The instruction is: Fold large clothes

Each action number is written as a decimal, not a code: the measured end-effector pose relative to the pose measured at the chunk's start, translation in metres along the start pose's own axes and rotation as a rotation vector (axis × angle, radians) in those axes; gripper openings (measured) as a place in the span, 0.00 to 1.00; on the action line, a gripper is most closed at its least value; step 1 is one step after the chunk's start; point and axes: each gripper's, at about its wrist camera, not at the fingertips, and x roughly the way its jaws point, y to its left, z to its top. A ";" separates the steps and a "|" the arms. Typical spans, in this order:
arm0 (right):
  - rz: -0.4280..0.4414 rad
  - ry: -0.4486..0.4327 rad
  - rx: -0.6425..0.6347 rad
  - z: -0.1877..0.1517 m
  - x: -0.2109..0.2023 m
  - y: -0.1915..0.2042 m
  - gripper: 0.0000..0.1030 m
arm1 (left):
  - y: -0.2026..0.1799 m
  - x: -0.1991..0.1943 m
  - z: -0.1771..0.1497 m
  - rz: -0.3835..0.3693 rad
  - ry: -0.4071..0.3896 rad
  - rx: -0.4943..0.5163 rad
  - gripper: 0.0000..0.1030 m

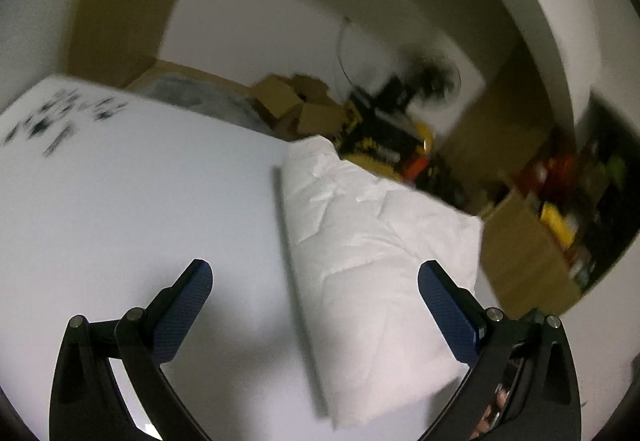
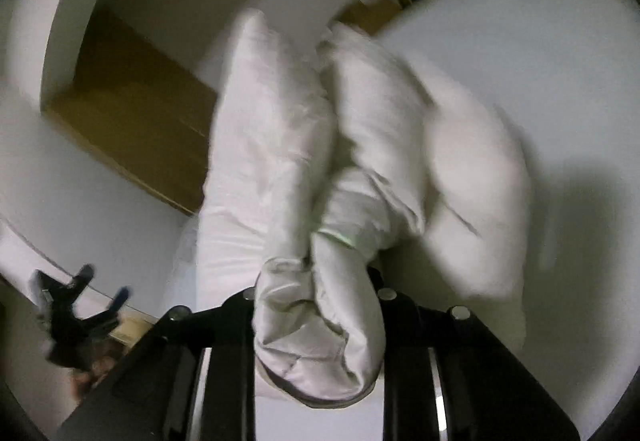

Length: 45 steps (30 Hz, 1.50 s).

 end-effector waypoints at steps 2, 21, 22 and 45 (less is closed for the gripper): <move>0.067 0.022 0.049 0.002 0.008 -0.018 0.24 | -0.036 0.044 0.015 0.045 0.041 0.074 1.00; 0.149 0.096 -0.002 0.038 0.033 -0.048 0.22 | -0.094 0.276 0.007 0.278 0.203 0.276 1.00; 0.148 0.099 -0.003 0.039 0.035 -0.050 0.21 | -0.094 0.278 0.005 0.281 0.199 0.278 1.00; 0.138 -0.072 -0.187 0.072 -0.047 0.059 0.44 | -0.098 0.234 0.037 0.207 0.137 0.220 1.00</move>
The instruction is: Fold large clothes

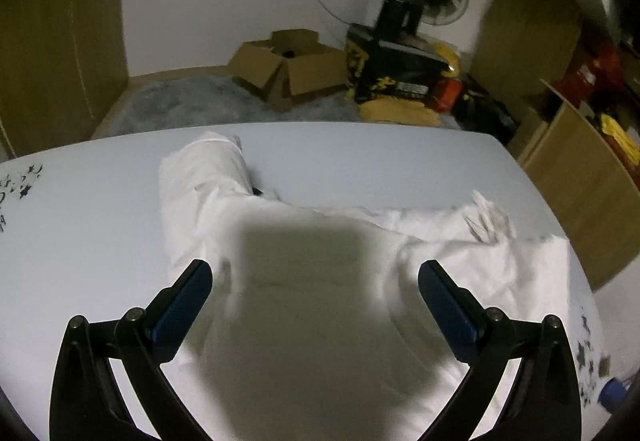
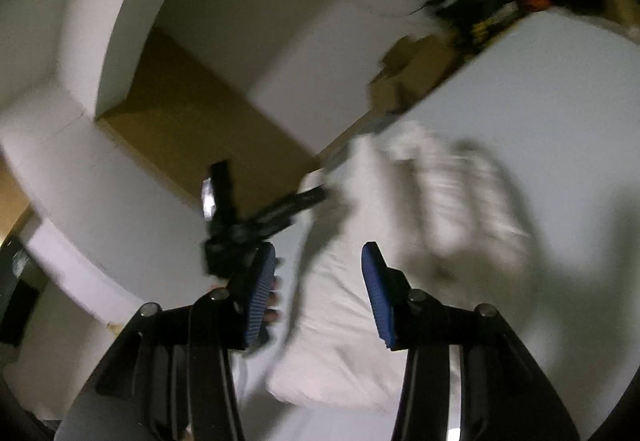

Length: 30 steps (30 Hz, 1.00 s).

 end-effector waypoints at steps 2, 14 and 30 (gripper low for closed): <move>-0.019 0.091 0.000 0.007 0.047 -0.003 0.40 | 0.002 0.016 0.002 0.022 0.026 -0.009 1.00; -0.083 0.239 0.144 -0.020 0.112 -0.101 0.00 | -0.008 0.061 -0.022 0.115 0.009 0.017 1.00; -0.068 0.229 0.159 -0.019 0.114 -0.065 0.31 | 0.015 0.061 -0.024 -0.013 0.075 -0.045 1.00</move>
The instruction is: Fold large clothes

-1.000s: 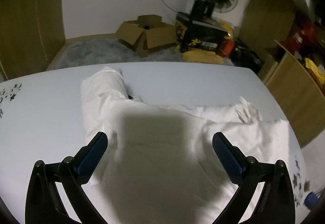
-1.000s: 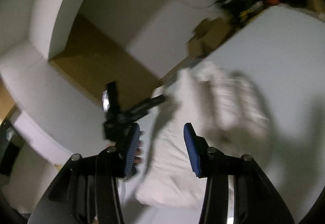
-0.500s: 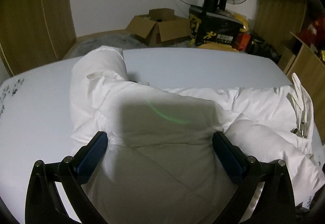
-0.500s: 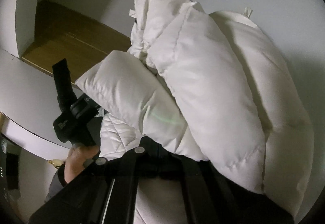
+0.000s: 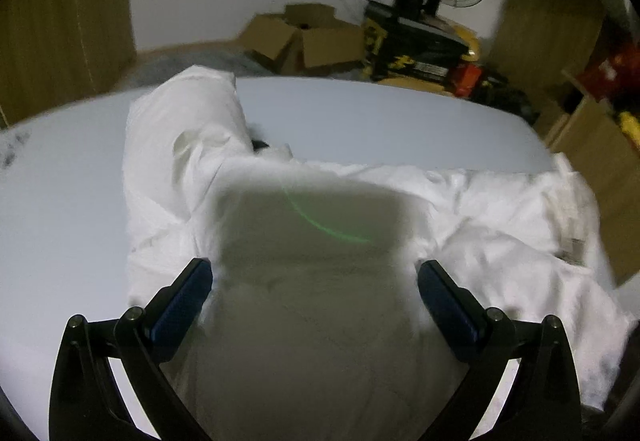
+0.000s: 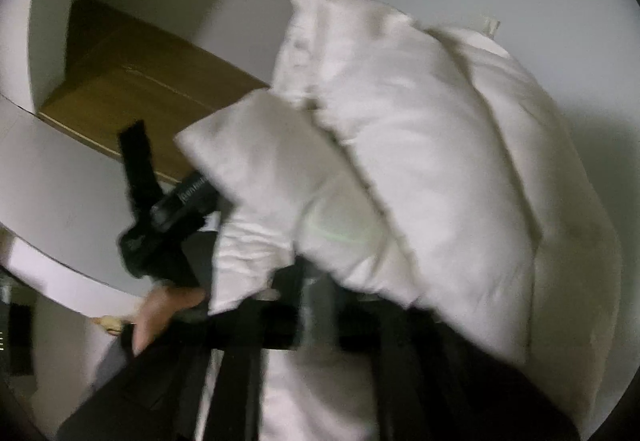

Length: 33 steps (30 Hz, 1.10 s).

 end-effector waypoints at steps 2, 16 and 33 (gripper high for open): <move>0.069 -0.014 0.006 -0.003 -0.015 0.013 0.77 | 0.010 -0.014 0.002 -0.051 0.033 -0.008 1.00; -0.134 -0.085 0.106 -0.093 -0.130 -0.037 0.79 | 0.106 -0.085 0.007 -0.209 0.081 -0.155 1.00; -0.091 -0.011 0.141 -0.074 -0.072 -0.016 0.94 | 0.135 -0.001 -0.016 -0.431 0.194 -0.370 1.00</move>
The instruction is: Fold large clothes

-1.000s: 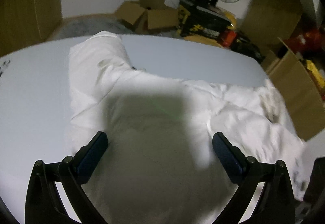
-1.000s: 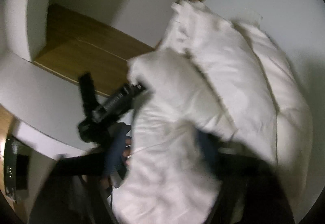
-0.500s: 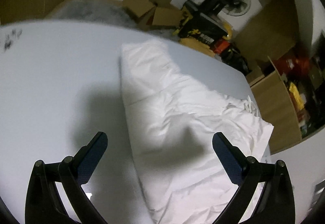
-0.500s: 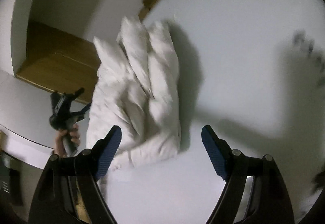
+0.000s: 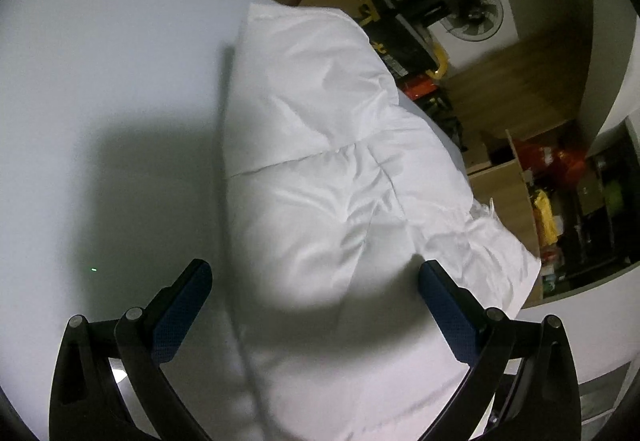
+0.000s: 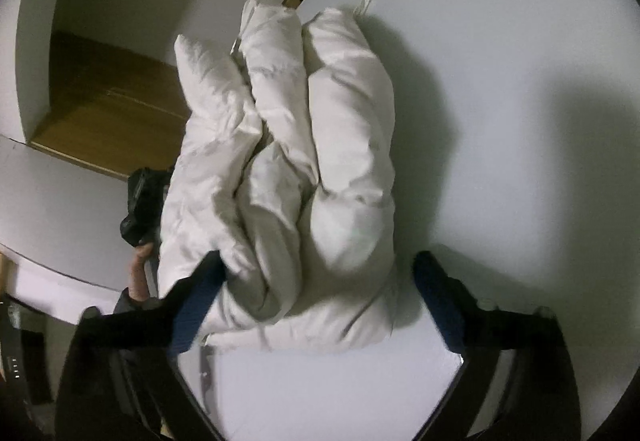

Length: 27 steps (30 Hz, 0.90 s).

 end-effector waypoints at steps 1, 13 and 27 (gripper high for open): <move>0.018 0.005 0.005 0.003 0.002 0.003 0.94 | 0.002 0.004 0.002 -0.018 0.002 -0.010 1.00; 0.014 0.071 -0.095 0.019 0.026 0.014 0.98 | -0.007 0.041 0.029 -0.023 0.037 0.014 0.99; 0.125 0.126 -0.180 -0.031 0.063 0.096 0.36 | -0.015 -0.050 0.009 0.090 -0.049 0.110 0.36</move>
